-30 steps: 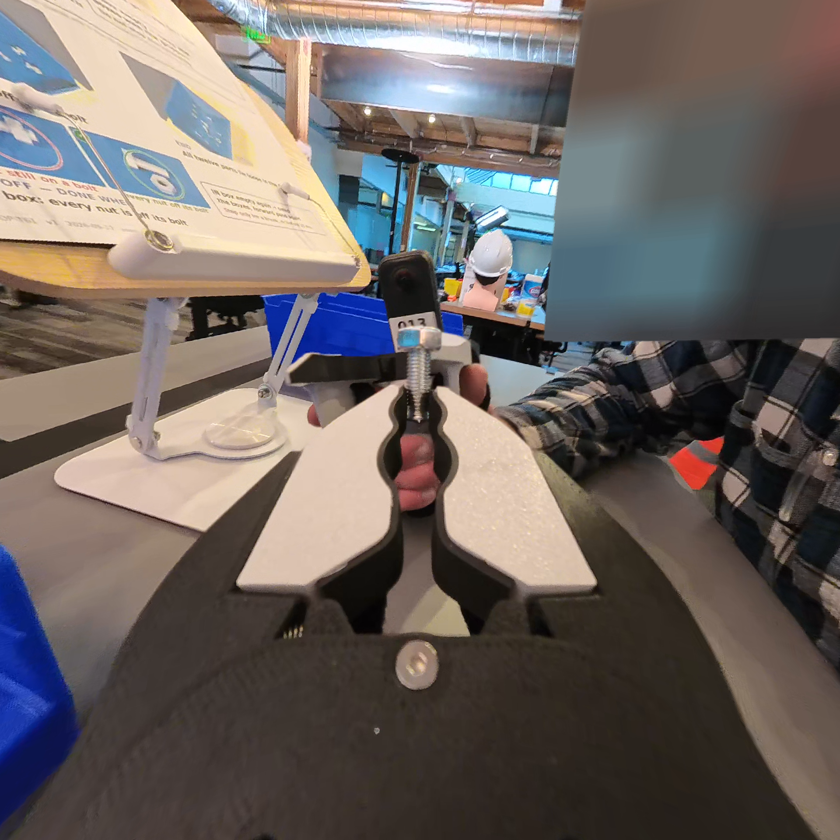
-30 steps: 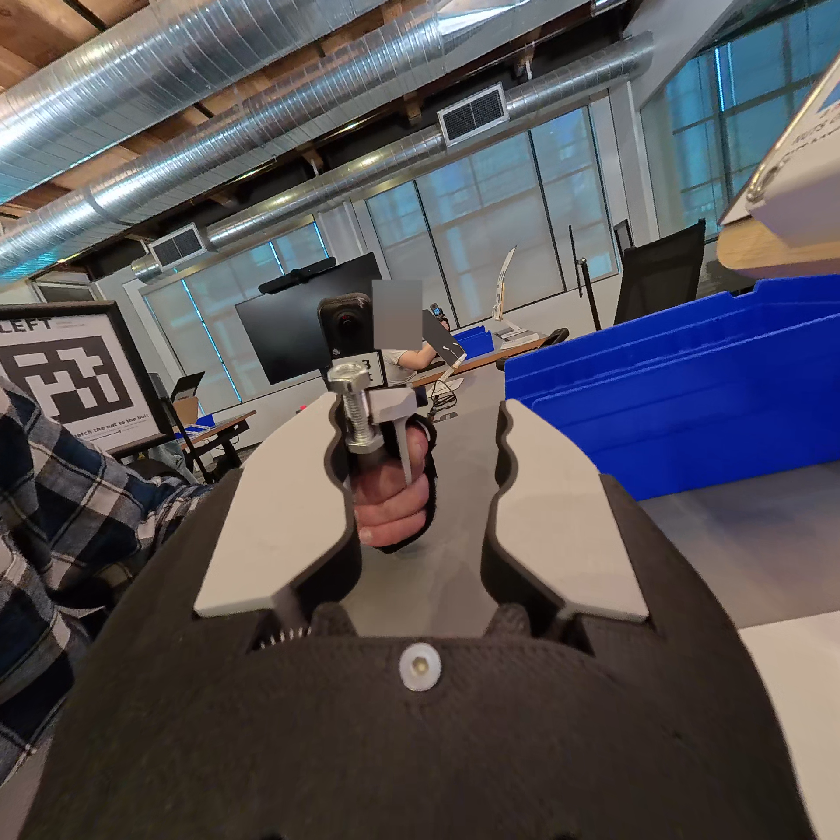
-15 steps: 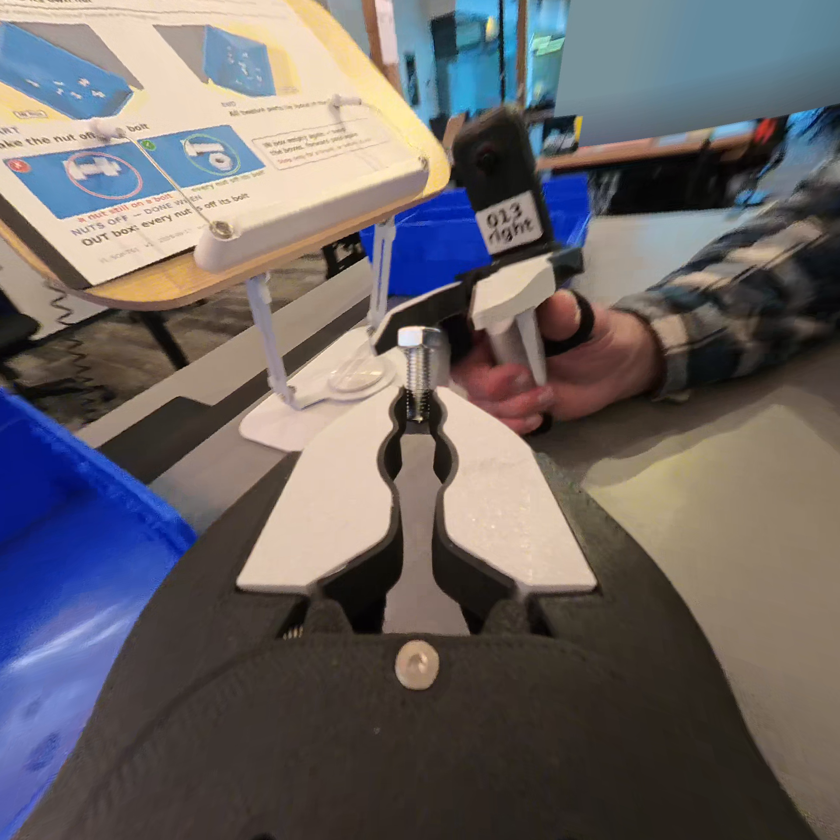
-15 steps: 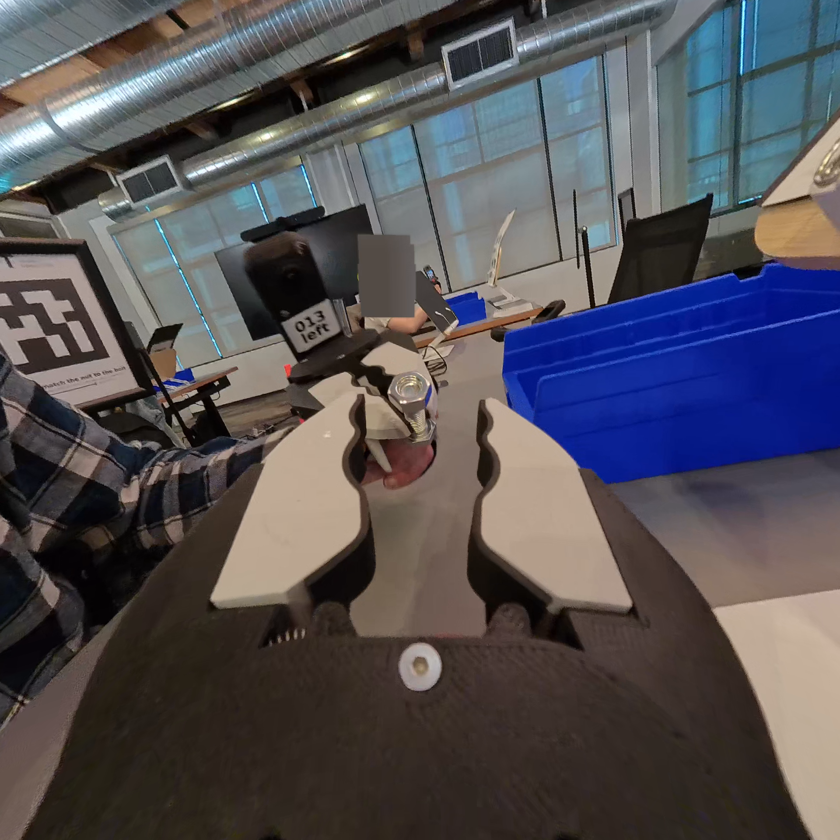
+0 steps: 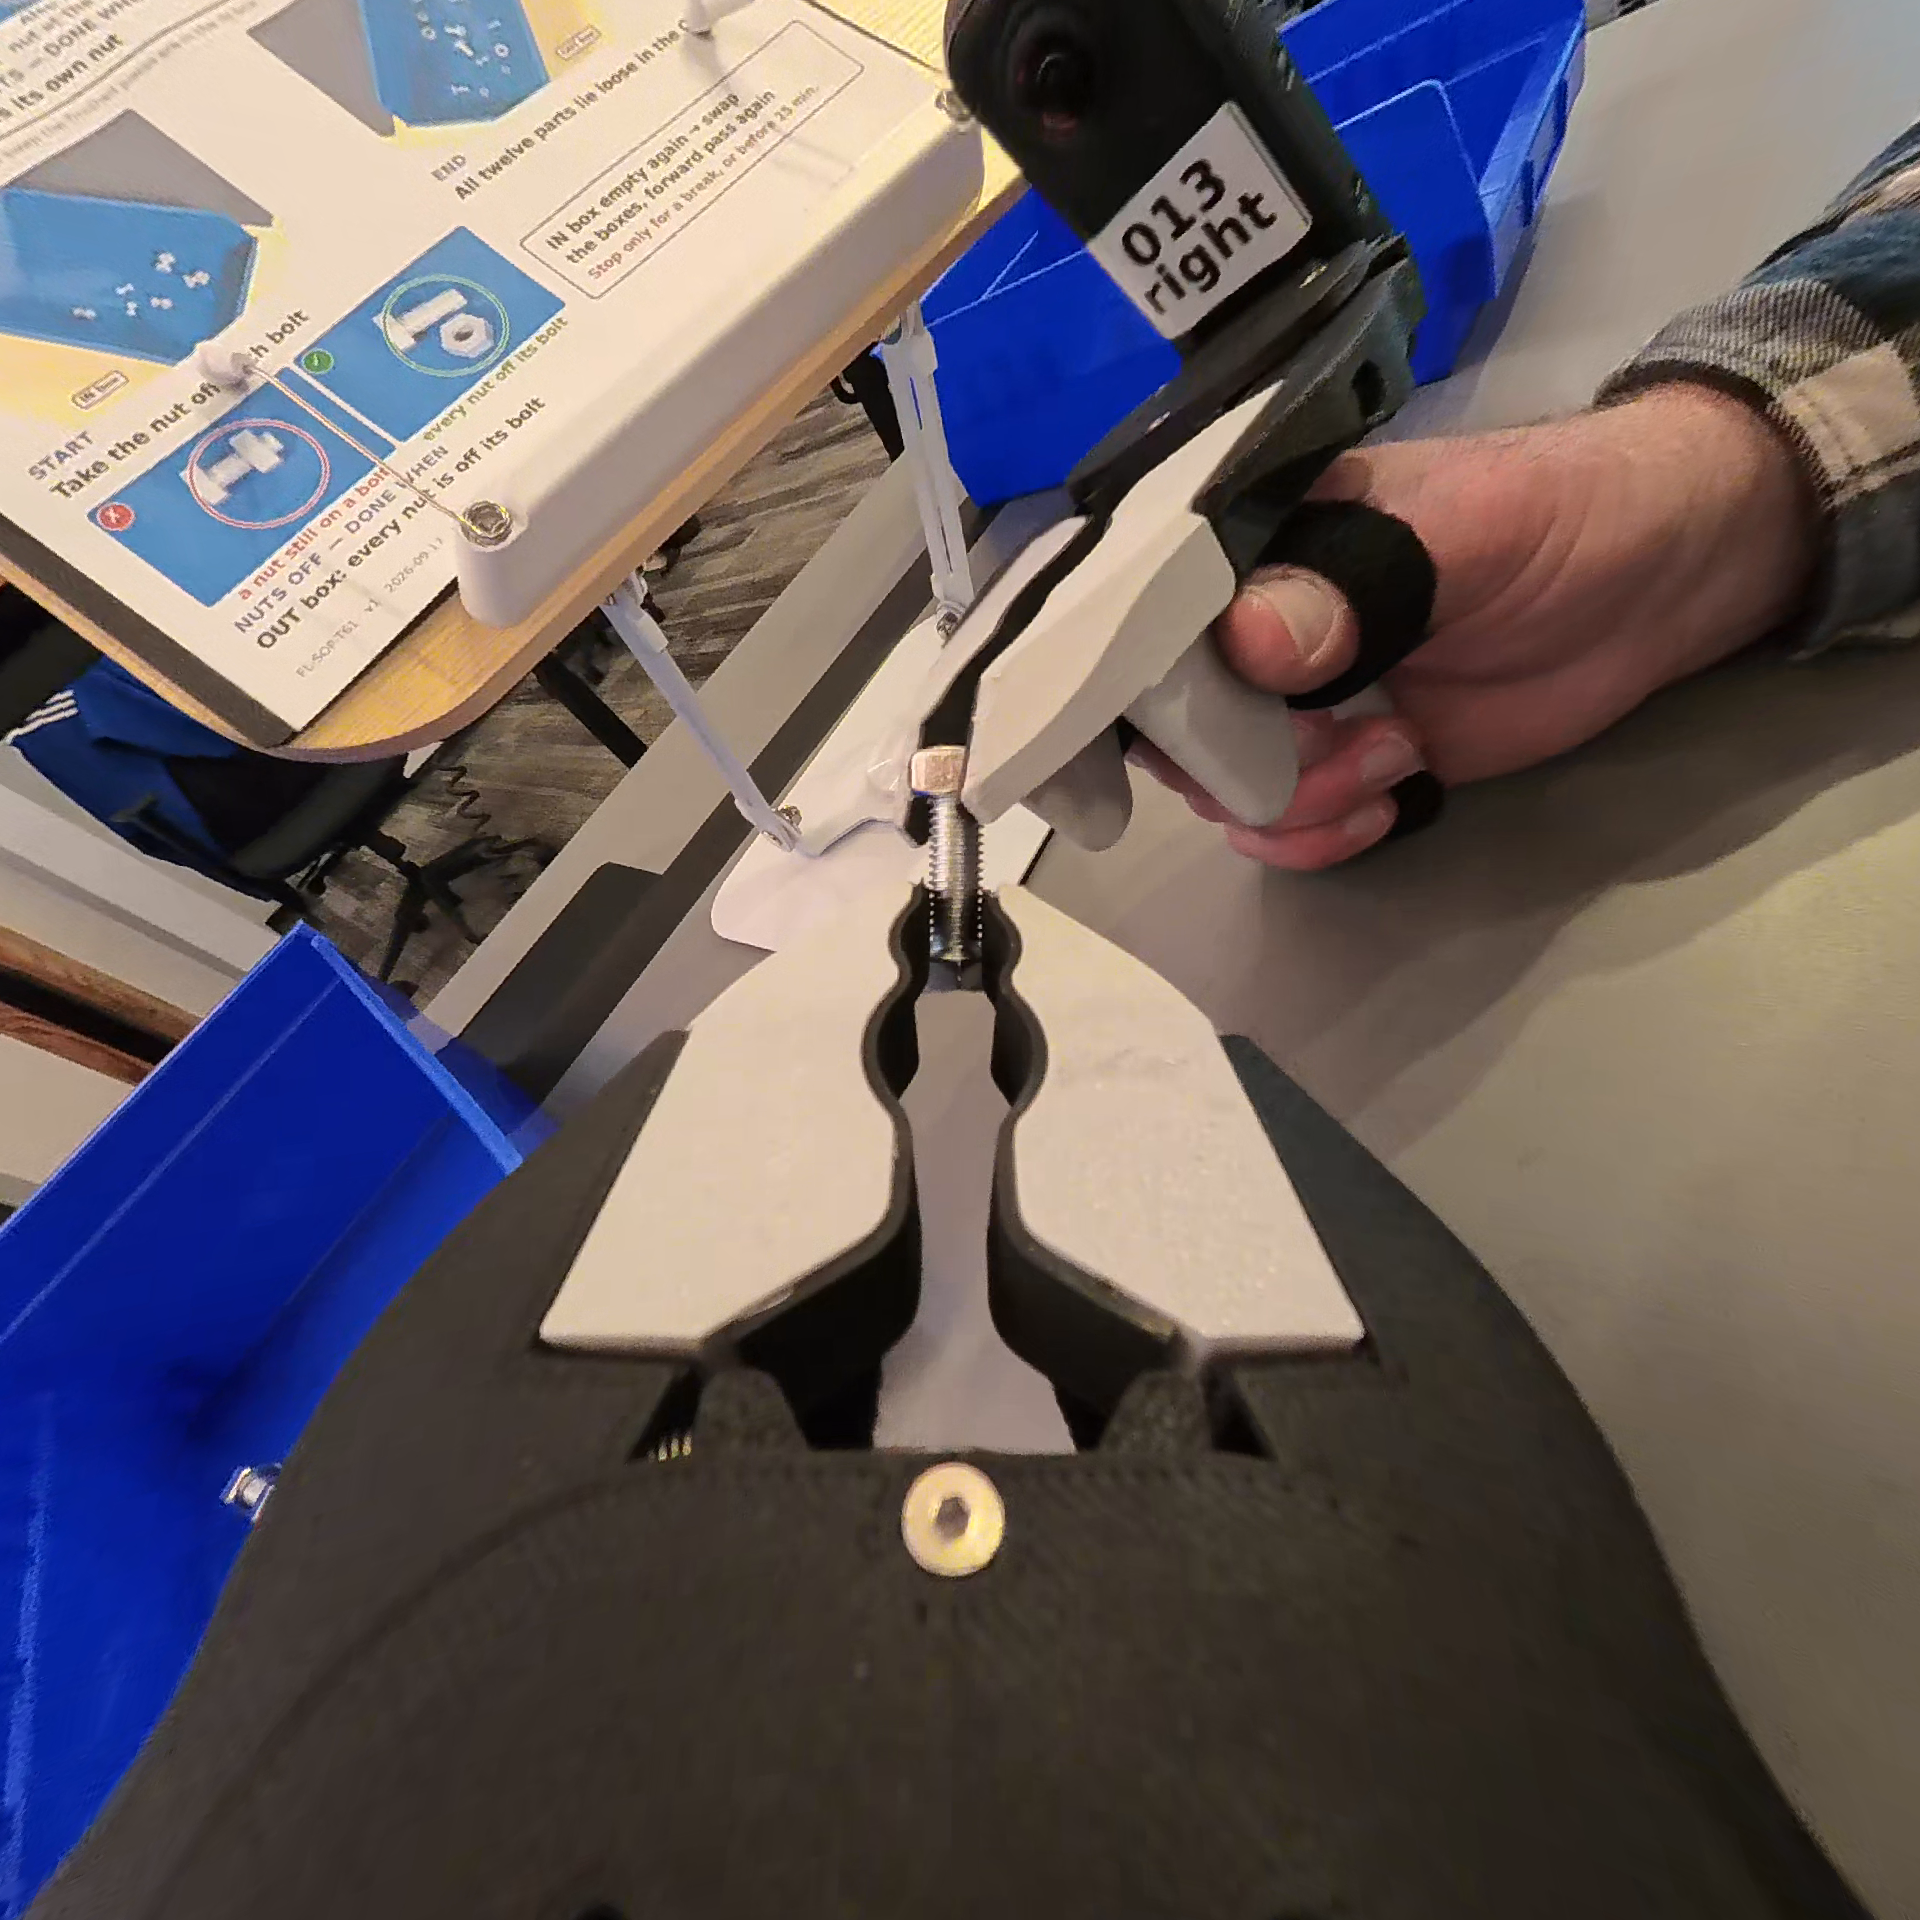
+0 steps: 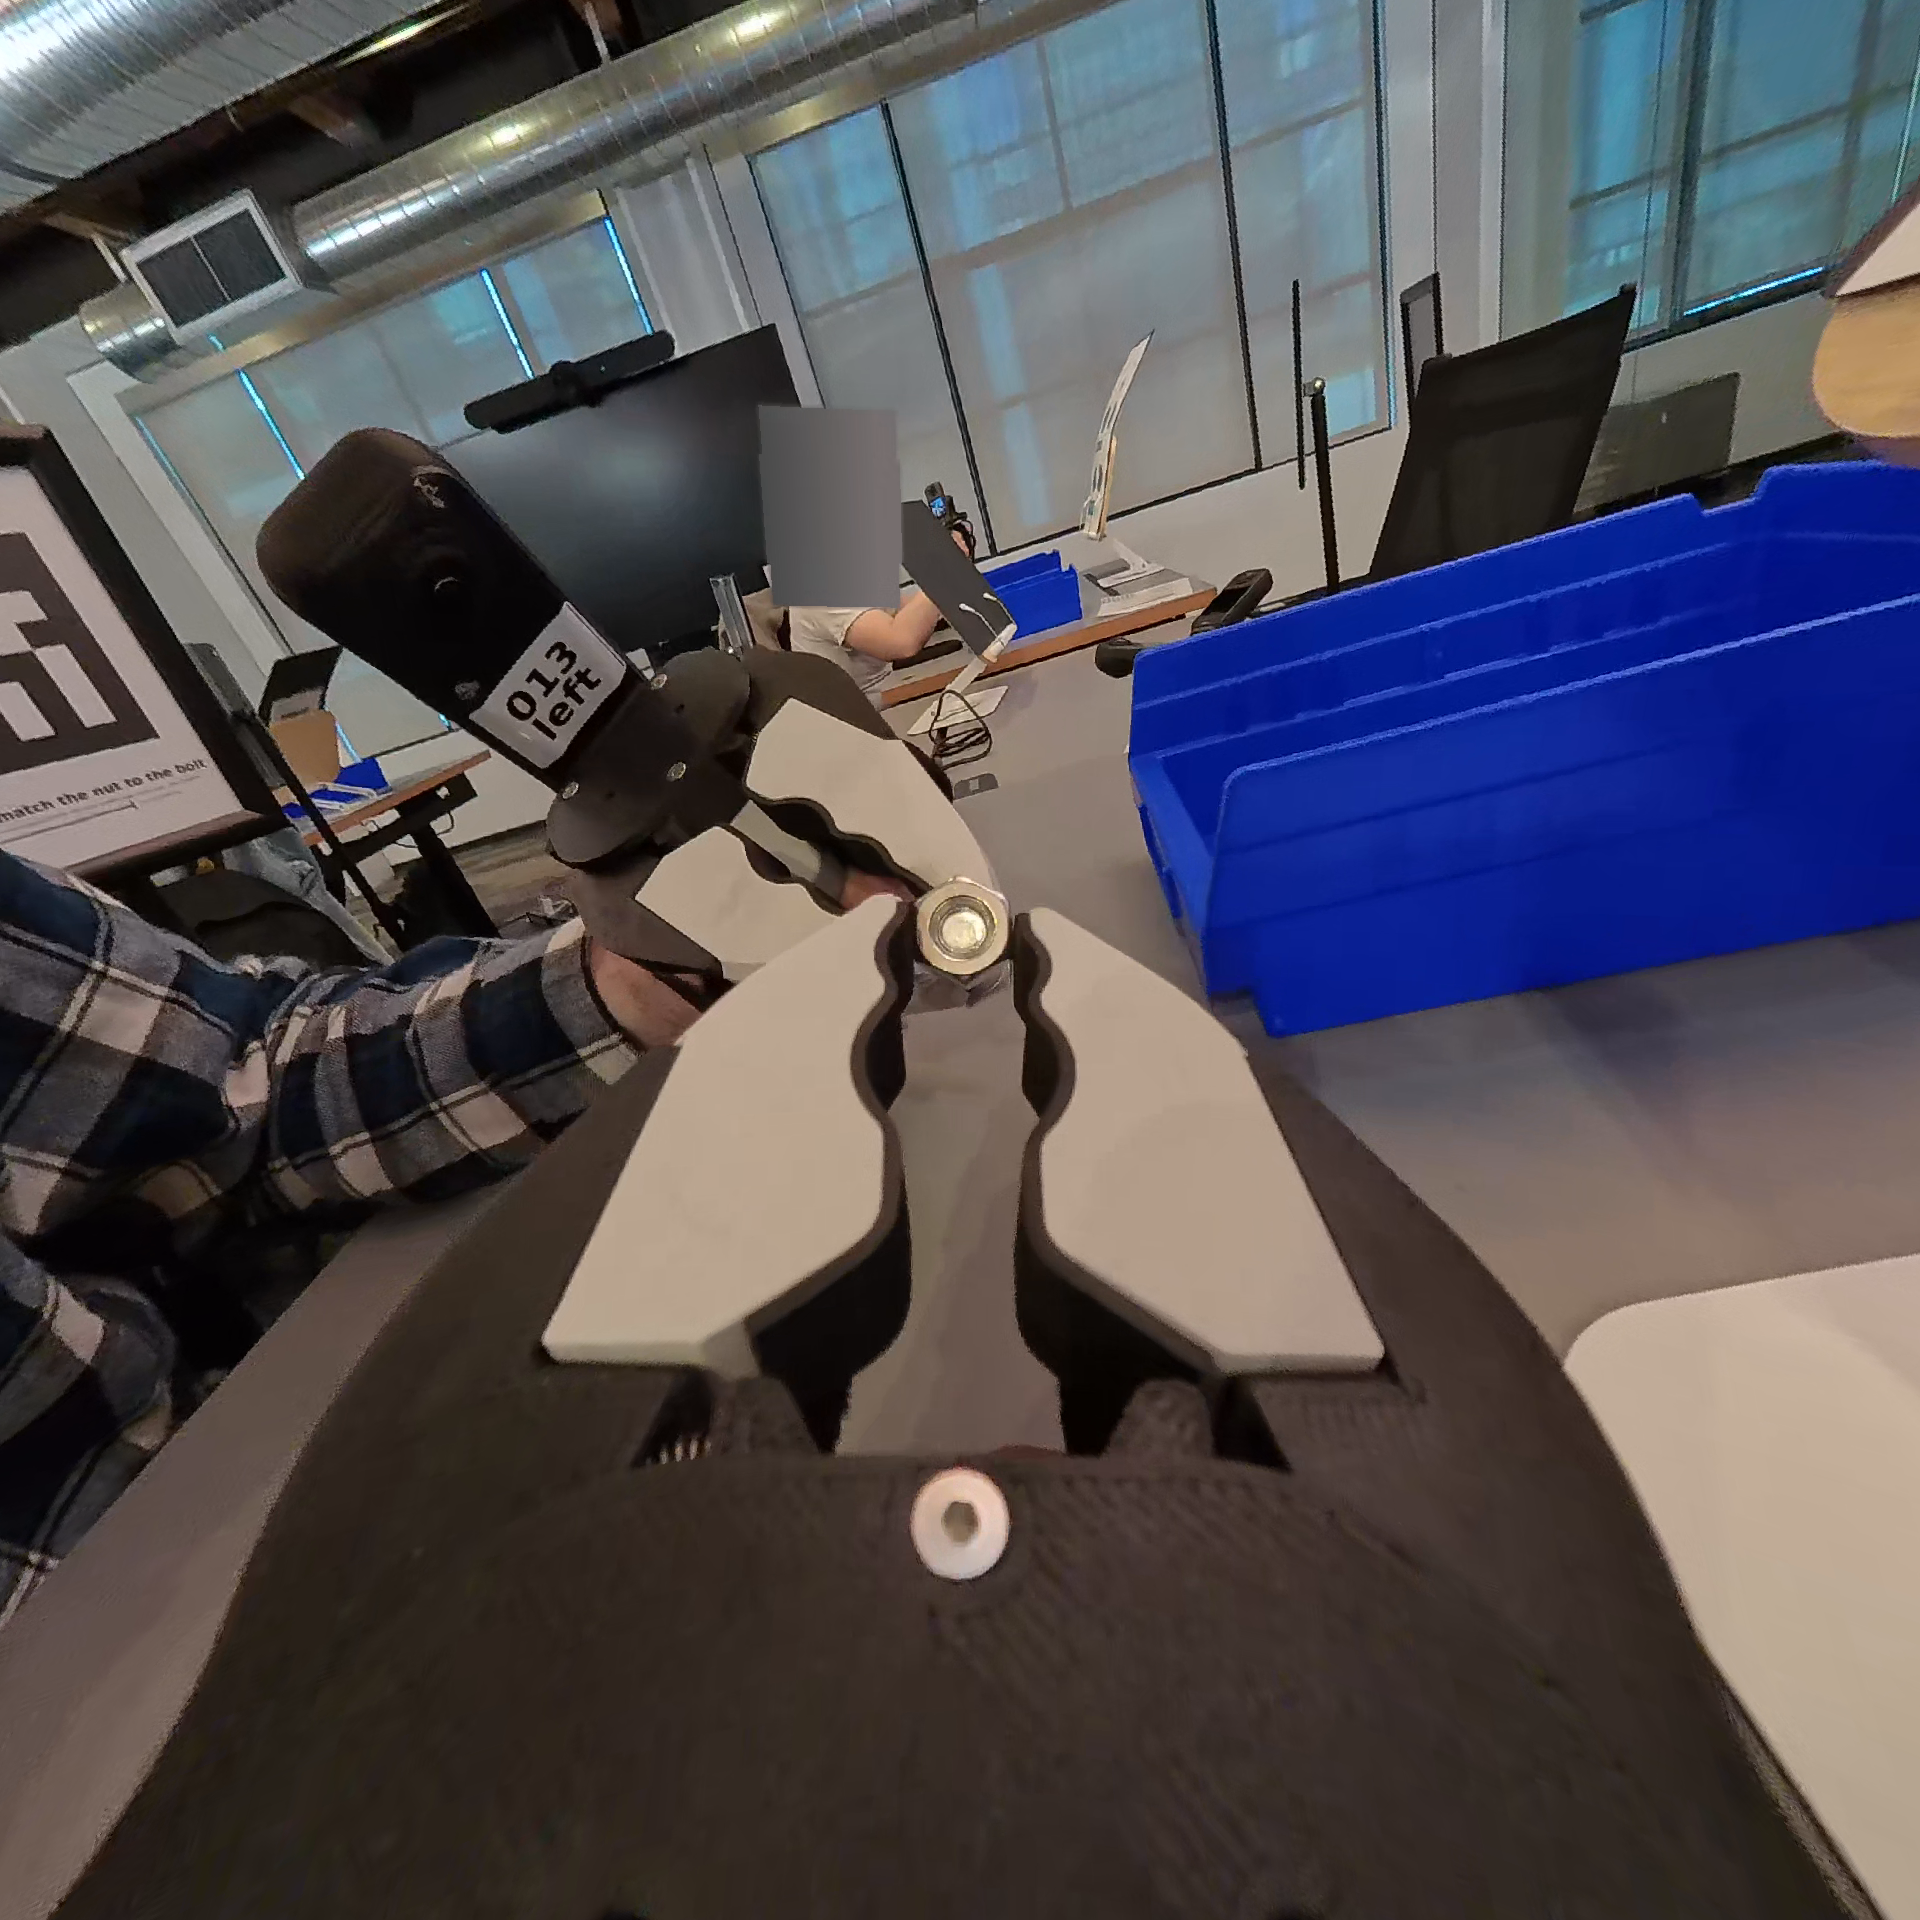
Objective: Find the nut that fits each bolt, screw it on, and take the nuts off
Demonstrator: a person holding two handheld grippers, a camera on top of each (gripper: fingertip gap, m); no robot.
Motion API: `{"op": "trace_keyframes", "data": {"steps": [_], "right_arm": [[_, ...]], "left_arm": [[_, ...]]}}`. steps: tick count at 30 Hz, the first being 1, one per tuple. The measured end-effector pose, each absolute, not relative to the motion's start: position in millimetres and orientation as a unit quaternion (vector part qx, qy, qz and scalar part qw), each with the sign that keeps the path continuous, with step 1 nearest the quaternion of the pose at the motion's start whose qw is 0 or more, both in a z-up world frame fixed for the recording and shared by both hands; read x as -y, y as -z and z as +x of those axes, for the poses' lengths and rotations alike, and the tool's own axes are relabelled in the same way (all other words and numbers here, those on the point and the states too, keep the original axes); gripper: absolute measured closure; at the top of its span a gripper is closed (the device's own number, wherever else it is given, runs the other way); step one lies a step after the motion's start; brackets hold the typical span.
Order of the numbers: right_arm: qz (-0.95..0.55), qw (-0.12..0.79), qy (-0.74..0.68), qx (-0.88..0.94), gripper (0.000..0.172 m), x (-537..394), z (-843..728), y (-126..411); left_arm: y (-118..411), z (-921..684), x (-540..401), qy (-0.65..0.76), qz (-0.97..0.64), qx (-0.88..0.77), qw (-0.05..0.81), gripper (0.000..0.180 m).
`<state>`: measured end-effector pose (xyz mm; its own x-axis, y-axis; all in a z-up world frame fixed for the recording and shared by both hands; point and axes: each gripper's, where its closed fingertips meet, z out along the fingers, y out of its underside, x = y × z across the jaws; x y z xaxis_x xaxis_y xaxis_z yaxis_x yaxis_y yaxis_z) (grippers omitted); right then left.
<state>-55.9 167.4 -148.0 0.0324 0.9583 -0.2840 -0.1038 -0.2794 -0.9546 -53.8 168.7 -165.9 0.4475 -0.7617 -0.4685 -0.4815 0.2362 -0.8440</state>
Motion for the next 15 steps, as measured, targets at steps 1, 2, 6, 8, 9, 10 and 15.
{"op": "trace_keyframes", "data": {"steps": [1, 2, 6, 8, 9, 10, 15], "right_arm": [[-0.552, 0.461, -0.575, 0.390, 0.154, -167.0, -55.8, 148.0], [-0.552, 0.464, -0.571, 0.394, 0.154, -167.0, -55.9, 148.2], [-0.544, 0.472, -0.552, 0.421, 0.154, -164.2, -56.5, 149.1], [-0.534, 0.479, -0.539, 0.441, 0.154, -161.5, -56.7, 148.6], [-0.525, 0.483, -0.532, 0.456, 0.154, -158.9, -56.6, 148.1], [-0.516, 0.485, -0.527, 0.470, 0.154, -155.8, -56.5, 147.2], [-0.490, 0.477, -0.522, 0.511, 0.154, -143.6, -57.9, 147.2]], "left_arm": [[166.0, -53.7, -168.4, 0.119, -0.607, -0.513, 0.595, 0.172], [166.1, -53.8, -168.3, 0.120, -0.607, -0.514, 0.594, 0.172], [167.5, -53.4, -165.2, 0.151, -0.613, -0.515, 0.579, 0.172], [167.2, -53.0, -162.8, 0.183, -0.619, -0.511, 0.568, 0.172], [167.6, -51.8, -160.0, 0.214, -0.623, -0.507, 0.555, 0.172], [167.2, -50.7, -155.8, 0.260, -0.628, -0.499, 0.537, 0.172], [168.5, -49.1, -142.3, 0.380, -0.629, -0.483, 0.476, 0.172]]}}
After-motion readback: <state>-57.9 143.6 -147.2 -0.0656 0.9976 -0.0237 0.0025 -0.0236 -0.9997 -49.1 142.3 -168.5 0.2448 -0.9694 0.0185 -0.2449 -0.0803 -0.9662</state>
